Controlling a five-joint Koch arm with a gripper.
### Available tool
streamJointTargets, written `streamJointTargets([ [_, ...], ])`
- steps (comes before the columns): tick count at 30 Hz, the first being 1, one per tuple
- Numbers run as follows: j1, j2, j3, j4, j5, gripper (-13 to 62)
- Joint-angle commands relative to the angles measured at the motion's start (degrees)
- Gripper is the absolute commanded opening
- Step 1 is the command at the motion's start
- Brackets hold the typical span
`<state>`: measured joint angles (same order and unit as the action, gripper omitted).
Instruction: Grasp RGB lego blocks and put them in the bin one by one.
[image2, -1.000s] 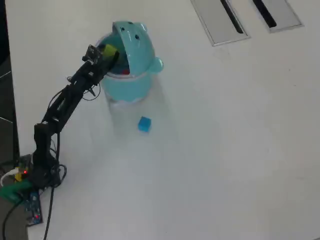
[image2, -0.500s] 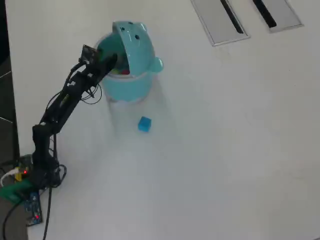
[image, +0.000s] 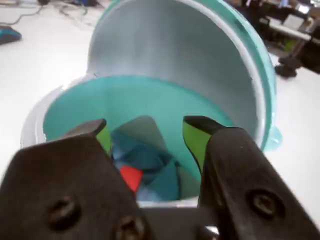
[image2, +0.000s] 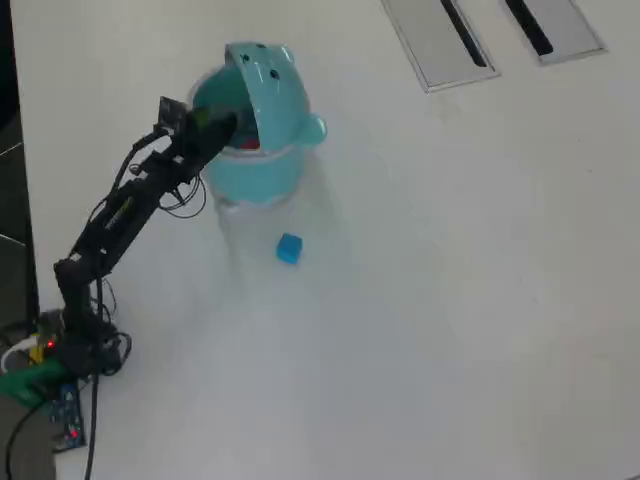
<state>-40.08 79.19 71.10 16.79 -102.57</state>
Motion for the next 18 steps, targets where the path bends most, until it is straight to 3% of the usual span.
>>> streamJointTargets([
  [1, 0.97, 6.86, 0.88, -0.35, 2.02, 26.4],
  [18, 16.08, 19.25, 20.04, 5.54, 2.37, 30.5],
])
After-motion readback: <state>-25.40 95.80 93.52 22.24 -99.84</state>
